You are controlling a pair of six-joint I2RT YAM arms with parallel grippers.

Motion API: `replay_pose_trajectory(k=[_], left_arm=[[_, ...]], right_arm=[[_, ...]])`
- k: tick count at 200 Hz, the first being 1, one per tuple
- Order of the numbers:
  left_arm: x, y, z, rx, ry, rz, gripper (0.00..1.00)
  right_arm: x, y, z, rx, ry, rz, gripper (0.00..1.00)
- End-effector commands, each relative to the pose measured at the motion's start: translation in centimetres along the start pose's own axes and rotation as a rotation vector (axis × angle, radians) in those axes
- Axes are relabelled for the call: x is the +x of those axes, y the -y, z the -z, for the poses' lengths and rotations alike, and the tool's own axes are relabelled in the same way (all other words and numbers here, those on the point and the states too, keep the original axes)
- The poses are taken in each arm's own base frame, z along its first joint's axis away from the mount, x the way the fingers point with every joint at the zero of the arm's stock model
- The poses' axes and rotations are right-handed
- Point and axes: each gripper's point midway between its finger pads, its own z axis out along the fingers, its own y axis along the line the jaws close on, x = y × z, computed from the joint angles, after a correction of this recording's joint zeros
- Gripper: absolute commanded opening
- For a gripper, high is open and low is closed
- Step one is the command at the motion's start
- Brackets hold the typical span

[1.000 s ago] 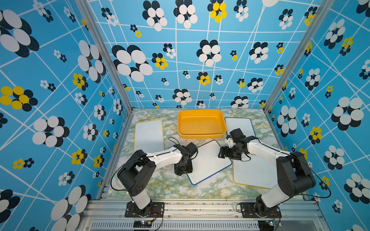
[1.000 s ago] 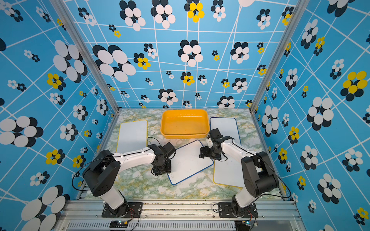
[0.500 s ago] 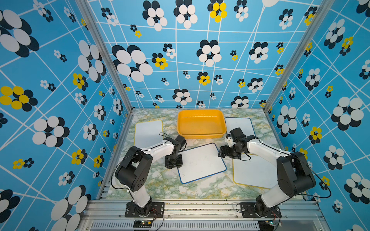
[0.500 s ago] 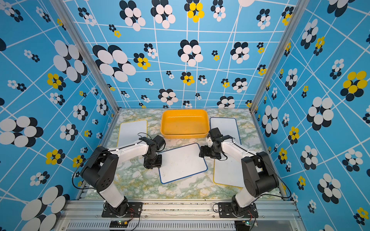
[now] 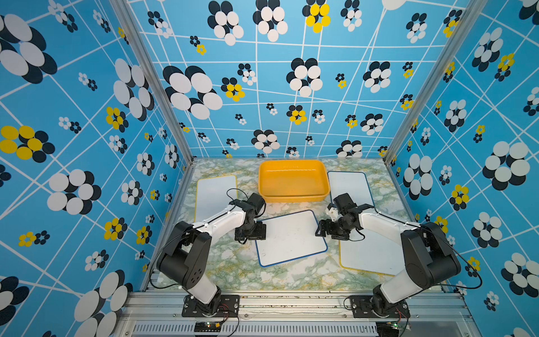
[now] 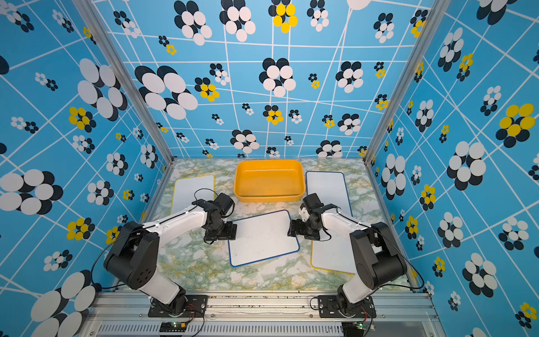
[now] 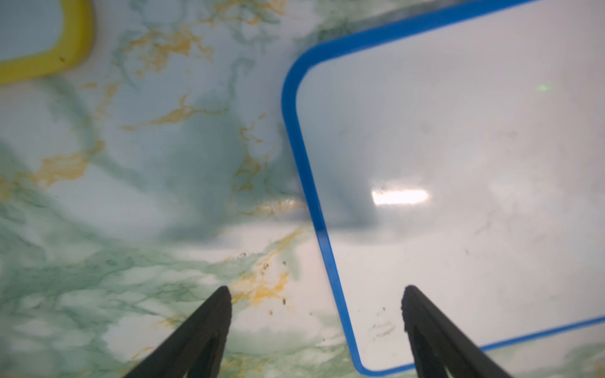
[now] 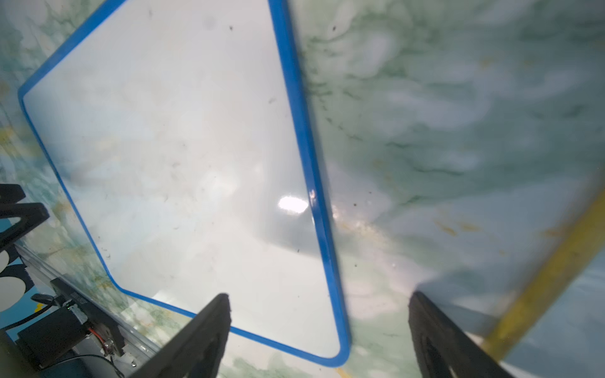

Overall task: Put the whiteboard into the storage box
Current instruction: Pick up the whiteboard at the center of the board.

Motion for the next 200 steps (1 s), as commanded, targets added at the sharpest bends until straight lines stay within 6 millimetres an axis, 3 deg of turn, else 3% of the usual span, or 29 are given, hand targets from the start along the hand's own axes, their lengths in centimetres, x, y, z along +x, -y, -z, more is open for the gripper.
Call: replay_pose_trajectory(k=[1,39,73,106,160,200], left_arm=[[3.1,0.5,0.2,0.073,-0.069,0.051,0.91],[6.1,0.4,-0.9,0.008,-0.159,0.106,0.97],[6.2,2.7,-2.5,0.043,-0.211,0.097,0.99],[6.8,3.7,-4.0,0.055,-0.286,0.1,0.99],[6.3,7.8,-5.5,0.342,-0.275,0.152,0.99],[6.4,7.1,-6.5,0.435,-0.288,0.211,0.99]], right_arm=[[0.9,-0.1,-0.9,-0.009,-0.027,-0.016,0.88],[0.9,-1.0,-1.5,0.007,-0.053,0.037,0.88],[1.7,-0.9,-1.7,0.022,-0.075,0.051,0.88],[4.0,-1.3,-2.7,-0.013,-0.114,0.052,0.88],[7.1,-3.1,-4.7,-0.085,-0.157,0.047,0.87],[8.2,-2.8,-4.8,-0.088,-0.165,0.025,0.87]])
